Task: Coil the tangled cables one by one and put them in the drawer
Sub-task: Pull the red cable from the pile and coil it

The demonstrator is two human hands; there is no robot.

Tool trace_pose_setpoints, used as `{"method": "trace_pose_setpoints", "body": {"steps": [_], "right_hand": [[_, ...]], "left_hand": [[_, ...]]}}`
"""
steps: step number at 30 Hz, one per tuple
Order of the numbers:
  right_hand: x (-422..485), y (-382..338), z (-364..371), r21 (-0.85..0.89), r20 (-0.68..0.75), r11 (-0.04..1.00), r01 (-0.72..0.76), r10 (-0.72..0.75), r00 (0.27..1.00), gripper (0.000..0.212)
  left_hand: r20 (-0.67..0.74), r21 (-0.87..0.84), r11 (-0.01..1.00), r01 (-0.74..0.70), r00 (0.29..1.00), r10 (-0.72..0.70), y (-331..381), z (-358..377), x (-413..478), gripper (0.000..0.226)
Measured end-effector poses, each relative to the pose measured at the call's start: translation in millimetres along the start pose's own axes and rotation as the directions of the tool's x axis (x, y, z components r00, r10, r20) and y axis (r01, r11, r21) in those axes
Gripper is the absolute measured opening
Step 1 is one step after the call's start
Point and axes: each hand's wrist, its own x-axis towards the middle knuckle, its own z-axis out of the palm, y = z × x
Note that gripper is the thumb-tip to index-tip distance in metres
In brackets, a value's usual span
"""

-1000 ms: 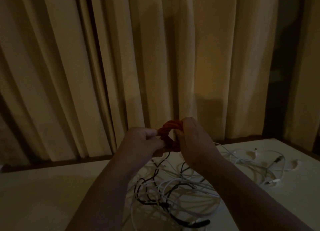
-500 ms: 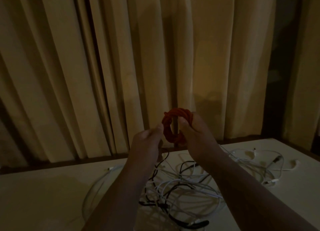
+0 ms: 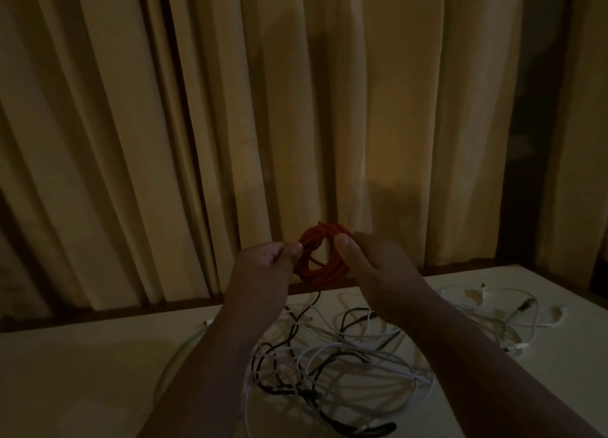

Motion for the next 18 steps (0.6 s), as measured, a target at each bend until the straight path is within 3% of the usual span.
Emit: {"method": "trace_pose_setpoints", "body": {"steps": [4,7,12,13,15,18], "right_hand": [[0.1,0.4,-9.8,-0.228,-0.038,0.973,-0.026,0.018,0.999,0.04],[-0.2,4.8,-8.2,-0.292,-0.021,0.956,-0.039,0.034,0.999,0.046],[2.2,10.6,2.4,0.109,0.085,0.983,-0.147,0.138,0.987,0.089],[2.9,9.1,1.5,0.17,0.117,0.973,-0.159,0.14,0.983,0.089],[1.3,0.2,-0.3,0.239,0.135,0.958,-0.158,0.129,0.982,0.069],[0.8,-6.1,3.4,0.222,0.168,0.956,-0.193,0.157,0.973,0.063]], "left_hand": [[-0.032,0.139,0.984,-0.114,0.992,0.12,-2.5,0.0,1.2,0.031],[-0.045,0.2,0.968,-0.155,0.985,0.167,-5.5,-3.8,2.5,0.033],[-0.072,0.211,0.962,-0.176,0.978,0.195,-3.6,-6.1,2.9,0.032],[-0.08,0.19,0.966,-0.177,0.977,0.195,-2.5,-6.3,2.6,0.03],[-0.113,0.137,0.973,-0.188,0.972,0.204,-2.4,-7.1,2.8,0.024],[-0.187,0.055,0.985,-0.164,0.967,0.171,-5.1,-6.0,3.5,0.013]]}}
